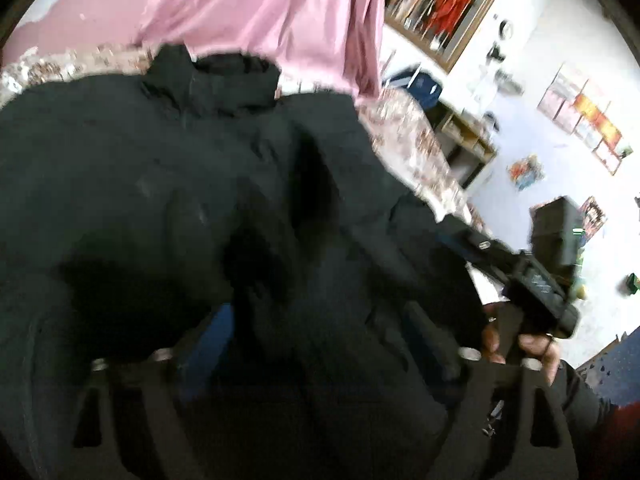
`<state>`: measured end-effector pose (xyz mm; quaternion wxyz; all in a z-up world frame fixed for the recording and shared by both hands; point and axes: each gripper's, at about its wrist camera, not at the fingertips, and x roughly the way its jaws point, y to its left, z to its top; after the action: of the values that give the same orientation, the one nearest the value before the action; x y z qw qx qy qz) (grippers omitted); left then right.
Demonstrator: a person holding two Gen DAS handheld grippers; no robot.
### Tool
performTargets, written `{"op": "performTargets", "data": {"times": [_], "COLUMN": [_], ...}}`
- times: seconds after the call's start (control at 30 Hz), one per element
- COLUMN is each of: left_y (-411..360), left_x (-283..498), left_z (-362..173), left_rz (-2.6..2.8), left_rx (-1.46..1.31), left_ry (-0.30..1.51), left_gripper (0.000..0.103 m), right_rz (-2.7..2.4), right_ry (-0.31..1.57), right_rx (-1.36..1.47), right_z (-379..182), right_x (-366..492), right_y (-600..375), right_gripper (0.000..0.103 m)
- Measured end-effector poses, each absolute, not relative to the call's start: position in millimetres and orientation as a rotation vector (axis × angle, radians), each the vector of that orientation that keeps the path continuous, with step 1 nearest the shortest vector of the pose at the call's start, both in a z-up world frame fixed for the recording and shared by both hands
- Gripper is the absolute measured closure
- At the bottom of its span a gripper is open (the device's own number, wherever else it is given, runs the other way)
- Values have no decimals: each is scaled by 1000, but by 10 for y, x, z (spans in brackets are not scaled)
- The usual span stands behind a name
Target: Fold large clothes
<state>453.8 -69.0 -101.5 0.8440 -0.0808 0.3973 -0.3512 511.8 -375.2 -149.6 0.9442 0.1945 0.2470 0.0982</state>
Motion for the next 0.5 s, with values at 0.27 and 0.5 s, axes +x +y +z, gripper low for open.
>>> {"op": "performTargets", "data": {"times": [0.27,0.5], "left_y": [-252,289], "left_x": [4409,4388], "left_z": [-886,-825], "left_rz": [-596,-398], "left_rx": [-205,-236], "left_ry": [846,826], "left_gripper": [15,15], "right_rz": [326,290], "right_ry": [584,761], "right_rx": [437,191], "right_z": [-1634,-1723], "right_x": [5133,5217], "right_y": [-3559,-3090], "right_gripper": [16,28]}}
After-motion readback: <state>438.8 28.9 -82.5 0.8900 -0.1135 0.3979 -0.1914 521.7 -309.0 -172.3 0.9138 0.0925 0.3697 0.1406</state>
